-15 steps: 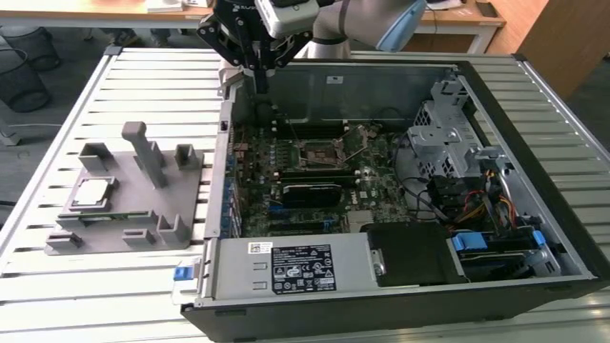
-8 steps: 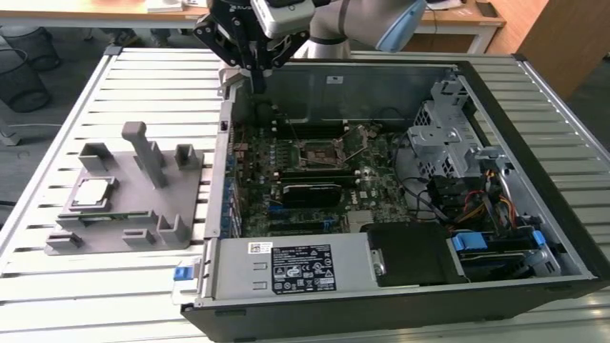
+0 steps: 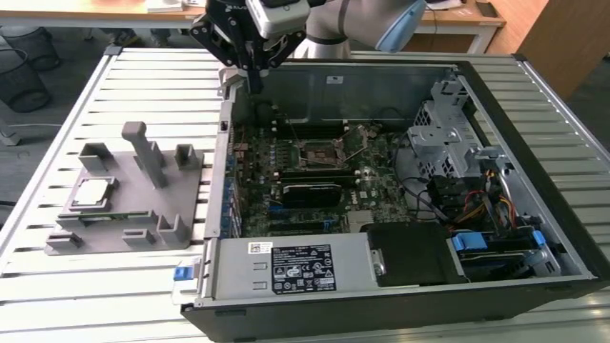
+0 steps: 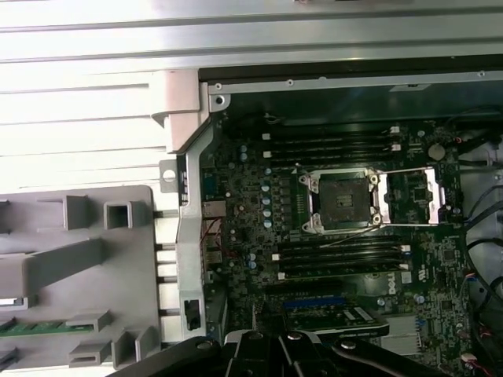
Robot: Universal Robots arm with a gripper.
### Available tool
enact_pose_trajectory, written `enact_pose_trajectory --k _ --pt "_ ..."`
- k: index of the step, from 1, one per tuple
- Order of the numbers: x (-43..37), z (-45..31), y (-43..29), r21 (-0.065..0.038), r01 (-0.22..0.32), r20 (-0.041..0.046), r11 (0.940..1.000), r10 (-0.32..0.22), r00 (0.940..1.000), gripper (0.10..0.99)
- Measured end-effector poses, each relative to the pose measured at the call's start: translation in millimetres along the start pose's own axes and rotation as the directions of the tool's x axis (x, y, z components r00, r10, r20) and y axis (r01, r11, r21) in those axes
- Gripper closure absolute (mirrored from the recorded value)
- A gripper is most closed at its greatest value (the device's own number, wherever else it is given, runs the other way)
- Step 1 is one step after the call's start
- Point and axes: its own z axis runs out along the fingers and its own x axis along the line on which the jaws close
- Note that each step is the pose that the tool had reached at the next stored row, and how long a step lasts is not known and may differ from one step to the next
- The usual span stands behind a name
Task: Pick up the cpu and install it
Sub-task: 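Reach for the cpu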
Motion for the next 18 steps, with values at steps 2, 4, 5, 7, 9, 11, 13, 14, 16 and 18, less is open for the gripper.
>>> enact_pose_trajectory --k 2,4,5,7,9,11,13,14,16,18 --pt "0.9 0.0 -0.1 0.0 0.0 -0.0001 1.0 0.0 1.0 0.98" --pt "1.3 0.1 -0.1 0.0 0.0 -0.0007 1.0 0.0 1.0 0.98" --pt "1.6 0.1 -0.1 0.0 0.0 -0.0008 1.0 0.0 1.0 0.98" --pt "2.4 0.2 -0.2 0.0 0.0 -0.0012 1.0 0.0 1.0 0.98" --pt "2.9 0.3 -0.3 0.0 0.0 -0.0018 1.0 0.0 1.0 0.98" --pt "3.7 0.5 -0.3 0.0 0.0 -0.0028 1.0 0.0 1.0 0.98" --pt "4.5 0.6 -0.4 0.0 0.0 -0.0039 1.0 0.0 1.0 0.98" --pt "5.0 0.7 -0.4 0.0 0.0 -0.0043 1.0 0.0 1.0 0.98" --pt "6.1 0.9 -0.5 0.0 0.0 -0.0051 1.0 0.0 1.0 0.98" --pt "7.0 1.0 -0.6 0.001 0.0 -0.006 1.0 0.0 1.0 0.98"
